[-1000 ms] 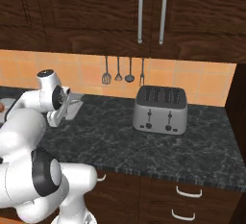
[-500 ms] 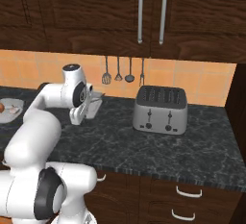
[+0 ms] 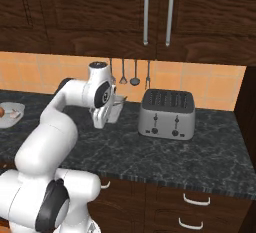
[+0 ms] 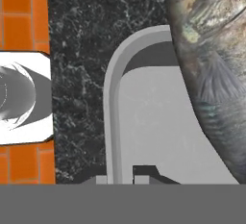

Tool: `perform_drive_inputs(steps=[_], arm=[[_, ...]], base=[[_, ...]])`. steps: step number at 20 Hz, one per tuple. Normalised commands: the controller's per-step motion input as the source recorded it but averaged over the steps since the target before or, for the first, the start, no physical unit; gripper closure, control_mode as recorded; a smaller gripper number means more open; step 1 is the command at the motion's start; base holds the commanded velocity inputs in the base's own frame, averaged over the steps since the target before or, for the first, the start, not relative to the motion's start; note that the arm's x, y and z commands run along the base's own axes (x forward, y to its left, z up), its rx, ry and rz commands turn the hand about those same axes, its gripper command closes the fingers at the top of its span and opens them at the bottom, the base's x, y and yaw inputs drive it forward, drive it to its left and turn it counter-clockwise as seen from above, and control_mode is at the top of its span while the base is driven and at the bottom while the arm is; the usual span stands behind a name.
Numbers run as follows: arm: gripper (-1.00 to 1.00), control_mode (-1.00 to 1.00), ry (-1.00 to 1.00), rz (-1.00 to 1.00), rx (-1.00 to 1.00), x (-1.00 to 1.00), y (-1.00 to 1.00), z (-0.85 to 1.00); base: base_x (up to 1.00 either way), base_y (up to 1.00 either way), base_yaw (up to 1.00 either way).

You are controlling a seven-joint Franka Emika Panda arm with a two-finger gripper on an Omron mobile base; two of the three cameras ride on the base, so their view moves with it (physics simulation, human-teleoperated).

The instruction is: Take the meat container that has the fish and place it on the second highest rack of the freezer. Then take the vegetable container that has the garlic and onion and place it on the highest rack of the freezer.

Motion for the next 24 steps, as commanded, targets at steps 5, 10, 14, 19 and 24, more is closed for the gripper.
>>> perform_drive_inputs(steps=[5,10,14,19,24], arm=[[1.00,-1.00,0.00,-0.14,0.00,-0.46,-0.02,0.13],[1.00,-1.00,0.00,-0.05,-0.03,-0.60,0.03,0.02],[1.00,-1.00,-0.01,0.00,-0.03,-0.50,0.17,0.20],[1.00,-1.00,0.00,0.01,-0.02,-0.47,0.21,0.31],[1.00,-1.00,0.00,0.02,-0.01,-0.32,0.06,0.01]], base=[[0.00,0.00,0.00],[0.00,0.00,0.00],[0.00,0.00,0.00],[0.00,0.00,0.00],[0.00,0.00,0.00]])
